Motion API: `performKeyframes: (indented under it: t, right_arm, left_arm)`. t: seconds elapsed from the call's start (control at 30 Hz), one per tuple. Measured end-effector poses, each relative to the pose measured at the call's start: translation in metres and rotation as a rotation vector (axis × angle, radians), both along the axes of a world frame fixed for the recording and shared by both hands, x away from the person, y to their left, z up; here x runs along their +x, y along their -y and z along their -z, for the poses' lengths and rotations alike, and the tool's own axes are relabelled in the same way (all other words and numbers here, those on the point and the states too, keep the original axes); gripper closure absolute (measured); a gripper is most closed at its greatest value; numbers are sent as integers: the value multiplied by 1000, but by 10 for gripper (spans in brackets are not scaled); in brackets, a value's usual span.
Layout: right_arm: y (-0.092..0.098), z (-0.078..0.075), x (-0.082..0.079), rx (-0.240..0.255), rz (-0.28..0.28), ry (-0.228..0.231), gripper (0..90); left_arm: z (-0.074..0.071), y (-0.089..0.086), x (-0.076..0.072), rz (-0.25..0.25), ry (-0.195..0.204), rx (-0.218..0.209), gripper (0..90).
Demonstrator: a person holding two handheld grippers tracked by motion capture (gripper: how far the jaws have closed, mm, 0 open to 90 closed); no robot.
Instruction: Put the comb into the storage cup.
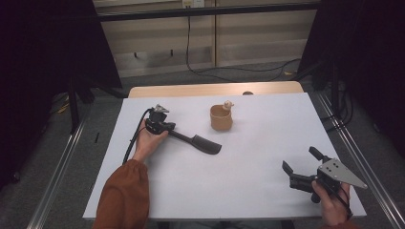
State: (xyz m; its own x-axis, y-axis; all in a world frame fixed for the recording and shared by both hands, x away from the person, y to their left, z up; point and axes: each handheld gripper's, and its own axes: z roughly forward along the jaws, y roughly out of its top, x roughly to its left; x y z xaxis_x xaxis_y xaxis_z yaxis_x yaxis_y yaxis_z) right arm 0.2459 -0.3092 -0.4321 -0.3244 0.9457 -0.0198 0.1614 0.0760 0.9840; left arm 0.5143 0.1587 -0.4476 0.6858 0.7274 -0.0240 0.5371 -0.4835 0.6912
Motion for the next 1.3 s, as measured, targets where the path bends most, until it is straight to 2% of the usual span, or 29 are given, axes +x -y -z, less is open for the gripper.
performKeyframes:
  t: [0.7, 0.73, 0.87, 1.3]
  right_arm:
    - [0, 0, 0, -2, -2, 0, 0]
    - [0, 0, 0, -2, -1, 1, 0]
    - [0, 0, 0, -2, -2, 0, 0]
    - [0, 0, 0, -5, -4, 1, 0]
  left_arm:
    - [1, -2, 2, 19, -46, 11, 900]
    - [0, -3, 1, 29, -62, 7, 900]
    - [-1, -5, 1, 31, -81, 8, 900]
    - [-4, -6, 0, 46, -103, 30, 900]
